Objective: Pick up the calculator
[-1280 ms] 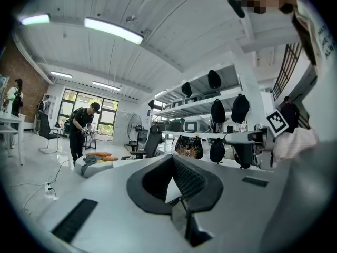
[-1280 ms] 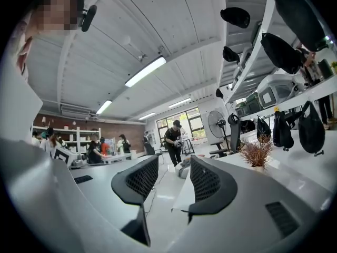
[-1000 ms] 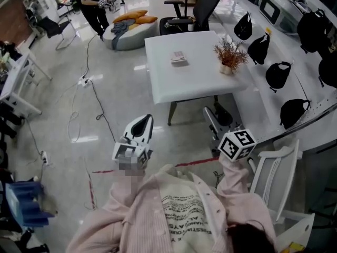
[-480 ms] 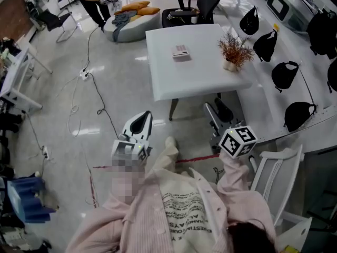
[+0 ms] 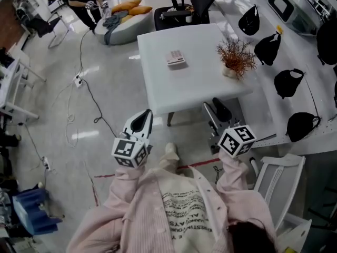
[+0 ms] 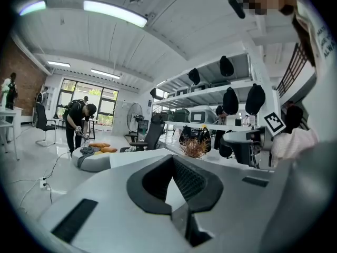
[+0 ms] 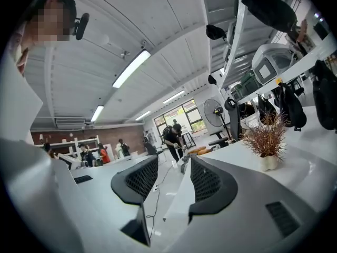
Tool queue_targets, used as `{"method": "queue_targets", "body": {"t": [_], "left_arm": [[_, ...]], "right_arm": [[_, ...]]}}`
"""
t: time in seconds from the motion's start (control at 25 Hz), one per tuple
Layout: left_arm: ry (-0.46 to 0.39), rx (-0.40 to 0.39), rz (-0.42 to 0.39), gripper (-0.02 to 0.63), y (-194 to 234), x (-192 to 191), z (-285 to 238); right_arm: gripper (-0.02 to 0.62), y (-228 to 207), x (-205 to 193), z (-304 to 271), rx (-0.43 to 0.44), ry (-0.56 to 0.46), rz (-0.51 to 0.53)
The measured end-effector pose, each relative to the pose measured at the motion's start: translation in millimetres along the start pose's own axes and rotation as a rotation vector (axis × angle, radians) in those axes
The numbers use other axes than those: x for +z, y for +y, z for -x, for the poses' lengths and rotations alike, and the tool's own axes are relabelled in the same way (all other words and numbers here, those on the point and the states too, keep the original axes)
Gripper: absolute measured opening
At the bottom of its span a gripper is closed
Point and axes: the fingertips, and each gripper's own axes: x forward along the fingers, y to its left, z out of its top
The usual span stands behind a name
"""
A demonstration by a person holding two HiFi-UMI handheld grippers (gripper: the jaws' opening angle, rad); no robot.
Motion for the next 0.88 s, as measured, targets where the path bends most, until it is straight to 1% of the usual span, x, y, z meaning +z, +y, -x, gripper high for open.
{"method": "queue_targets", "body": {"t": [0.24,0.32,0.56,0.72,0.8,0.88], "left_arm": [[0.022,-0.028,0.01,0.001,32.7,6.4,-45.3],[0.027,-0.036,0.013,0.002,44.2,7.8,-60.5],[0.039,-0.067,0.029,0.002,72.4,8.3,-100.0],[0.047,-0.1,0.025,0.002,84.4,6.2,-118.4],[0.059,-0.112,0.024,0.002,87.9,4.2,-126.2],[0.071,-0.119,0.033,0.002,90.9,1.5,-132.8]], "right_arm": [[0.163,-14.8,0.4,-50.1,0.025,0.029,-0.062],[0.163,-20.6,0.2,-66.6,0.026,0.043,-0.066],[0.163,-36.9,-1.8,-104.2,0.007,0.07,-0.088],[0.163,-43.2,-4.8,-119.0,-0.017,0.072,-0.103],[0.163,-47.7,-8.5,-123.4,-0.031,0.08,-0.121],[0.163,-52.2,-13.4,-127.7,-0.04,0.088,-0.161]]}}
